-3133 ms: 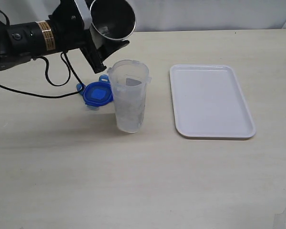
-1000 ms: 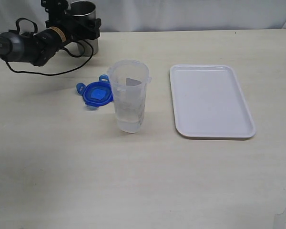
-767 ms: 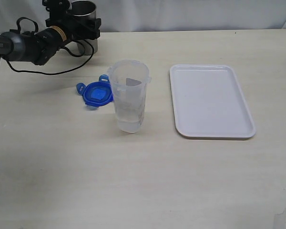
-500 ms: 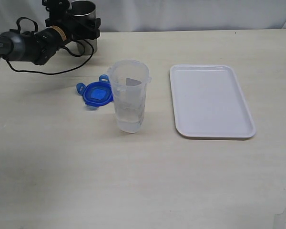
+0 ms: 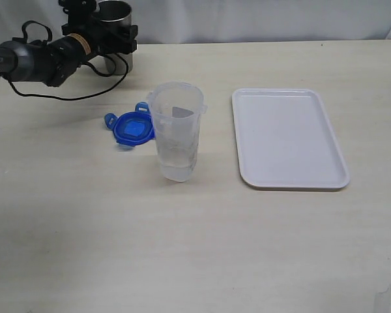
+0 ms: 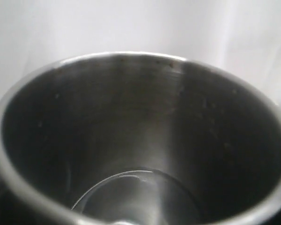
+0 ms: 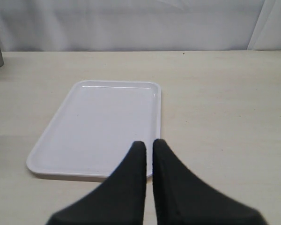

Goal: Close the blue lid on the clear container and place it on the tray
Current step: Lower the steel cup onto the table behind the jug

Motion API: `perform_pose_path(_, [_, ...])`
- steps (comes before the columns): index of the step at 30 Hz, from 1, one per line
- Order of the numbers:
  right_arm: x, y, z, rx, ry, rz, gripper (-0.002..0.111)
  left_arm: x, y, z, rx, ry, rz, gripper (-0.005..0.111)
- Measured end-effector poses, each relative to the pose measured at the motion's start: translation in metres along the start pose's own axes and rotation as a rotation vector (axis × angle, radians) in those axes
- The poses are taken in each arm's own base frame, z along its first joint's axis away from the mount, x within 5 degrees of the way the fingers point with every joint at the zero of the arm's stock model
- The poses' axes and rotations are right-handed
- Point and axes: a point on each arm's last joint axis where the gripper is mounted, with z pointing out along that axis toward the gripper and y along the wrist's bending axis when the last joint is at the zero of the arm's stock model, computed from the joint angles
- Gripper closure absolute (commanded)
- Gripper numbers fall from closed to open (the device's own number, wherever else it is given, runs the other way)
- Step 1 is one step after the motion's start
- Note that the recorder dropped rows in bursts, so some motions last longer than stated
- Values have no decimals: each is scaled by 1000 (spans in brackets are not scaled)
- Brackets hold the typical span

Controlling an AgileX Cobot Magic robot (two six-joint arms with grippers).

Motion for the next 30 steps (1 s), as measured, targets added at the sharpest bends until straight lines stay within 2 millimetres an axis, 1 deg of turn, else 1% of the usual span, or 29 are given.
perform_pose_path(2, [0,0,0,0,0,0,103,0,0,0,1,0,-12,36])
perform_pose_path(10, [0,0,0,0,0,0,103,0,-1,0,4,1,-19,37])
perform_pose_path(13, [0,0,0,0,0,0,103,0,-1,0,4,1,-19,35])
perform_pose_path(15, [0,0,0,0,0,0,103,0,-1,0,4,1,-19,29])
perform_pose_path(18, [0,0,0,0,0,0,103,1,-4,1,6,14,-19,15])
perform_pose_path(21, [0,0,0,0,0,0,103,5,-10,2,8,38,-14,9])
perform_pose_path(25, [0,0,0,0,0,0,103,5,-15,3,17,42,-11,9])
perform_pose_path(30, [0,0,0,0,0,0,103,5,-15,3,17,46,-9,10])
